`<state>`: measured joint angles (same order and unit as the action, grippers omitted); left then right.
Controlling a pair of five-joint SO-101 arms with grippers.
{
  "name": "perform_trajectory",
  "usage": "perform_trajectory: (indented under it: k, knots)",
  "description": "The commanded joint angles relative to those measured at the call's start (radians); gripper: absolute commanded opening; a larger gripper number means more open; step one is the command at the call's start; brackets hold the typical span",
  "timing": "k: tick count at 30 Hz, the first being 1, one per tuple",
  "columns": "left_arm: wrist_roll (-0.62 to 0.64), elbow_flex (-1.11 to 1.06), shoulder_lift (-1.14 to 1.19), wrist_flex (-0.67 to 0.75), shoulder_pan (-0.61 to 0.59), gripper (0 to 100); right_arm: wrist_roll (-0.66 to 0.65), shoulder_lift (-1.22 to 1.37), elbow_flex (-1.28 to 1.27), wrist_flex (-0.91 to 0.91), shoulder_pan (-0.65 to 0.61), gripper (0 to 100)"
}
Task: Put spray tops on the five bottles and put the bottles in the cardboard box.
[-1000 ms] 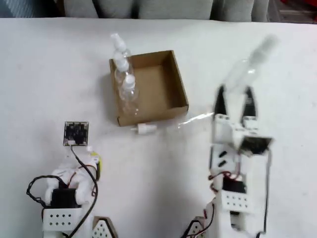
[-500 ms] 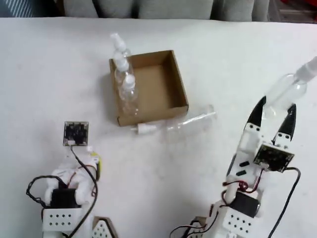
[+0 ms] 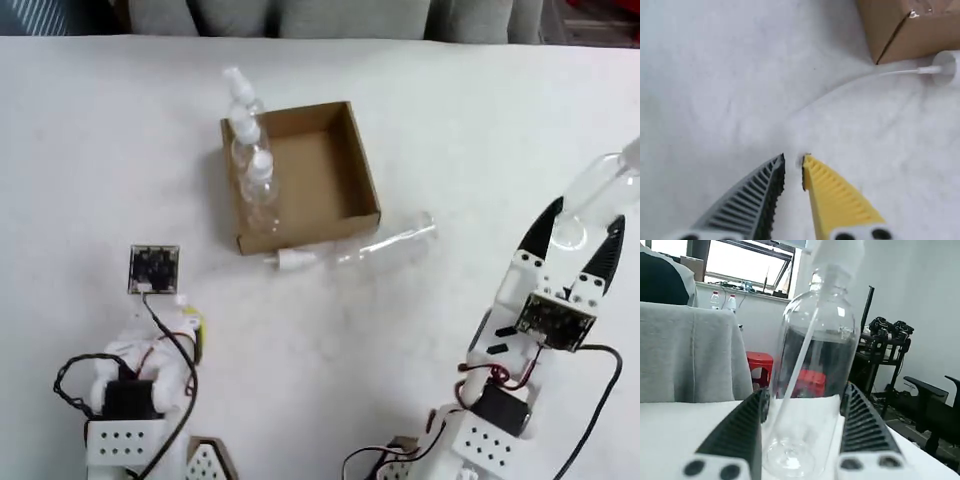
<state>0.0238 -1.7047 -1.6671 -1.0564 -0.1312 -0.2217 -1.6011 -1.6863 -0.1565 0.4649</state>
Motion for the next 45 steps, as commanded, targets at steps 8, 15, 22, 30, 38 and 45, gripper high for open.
perform_trajectory:
  k: [8, 15, 22, 30, 38, 45]
  knots:
    - [-0.014, 0.005, -0.008, 0.031, 0.007, 8, -0.018, 0.314, 0.089, -0.206, 0.012, 1.5]
    - [-0.014, 0.005, -0.008, 0.031, 0.007, 8, -0.017, 0.647, 0.305, -0.216, 0.012, 1.5]
    - [-0.014, 0.005, -0.008, 0.031, 0.007, 8, -0.017, 0.94, 0.344, -0.509, 0.01, 1.5]
    - [-0.014, 0.005, -0.008, 0.032, 0.007, 8, -0.017, 1.277, 0.356, -0.828, 0.007, 1.5]
    - [-0.014, 0.005, -0.008, 0.034, 0.007, 8, -0.017, 1.678, 0.52, -1.029, 0.013, 1.5]
    - [-0.014, 0.005, -0.008, 0.035, 0.007, 8, -0.025, 2.031, 0.678, -1.282, 0.013, 1.5]
